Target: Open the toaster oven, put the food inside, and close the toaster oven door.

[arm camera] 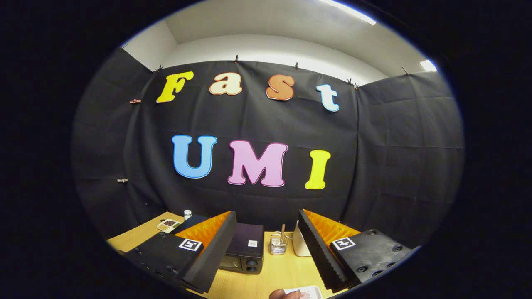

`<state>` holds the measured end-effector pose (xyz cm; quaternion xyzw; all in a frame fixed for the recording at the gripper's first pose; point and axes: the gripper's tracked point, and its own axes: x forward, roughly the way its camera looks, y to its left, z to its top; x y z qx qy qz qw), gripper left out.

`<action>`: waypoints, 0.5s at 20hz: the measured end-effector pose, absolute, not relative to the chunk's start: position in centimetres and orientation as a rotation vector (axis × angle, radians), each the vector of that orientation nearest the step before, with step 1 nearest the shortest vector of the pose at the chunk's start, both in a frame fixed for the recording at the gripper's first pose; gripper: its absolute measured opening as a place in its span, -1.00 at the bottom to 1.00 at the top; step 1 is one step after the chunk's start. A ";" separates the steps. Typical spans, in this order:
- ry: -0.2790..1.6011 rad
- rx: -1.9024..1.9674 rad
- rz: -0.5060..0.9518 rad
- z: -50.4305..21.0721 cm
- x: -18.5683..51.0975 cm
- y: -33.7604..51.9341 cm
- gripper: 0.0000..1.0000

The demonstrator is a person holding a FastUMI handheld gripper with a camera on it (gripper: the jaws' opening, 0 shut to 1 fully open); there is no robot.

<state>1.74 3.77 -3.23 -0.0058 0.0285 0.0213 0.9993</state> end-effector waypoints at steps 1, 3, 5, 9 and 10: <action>0.072 -0.008 0.054 -3.8 2.1 4.8 0.95; 0.112 0.019 0.090 -5.3 2.7 7.4 0.95; 0.175 0.058 0.120 -7.5 3.3 10.4 0.95; 0.323 0.119 0.151 -13.6 4.7 16.1 0.95; 0.361 0.123 0.153 -15.4 5.2 17.4 0.95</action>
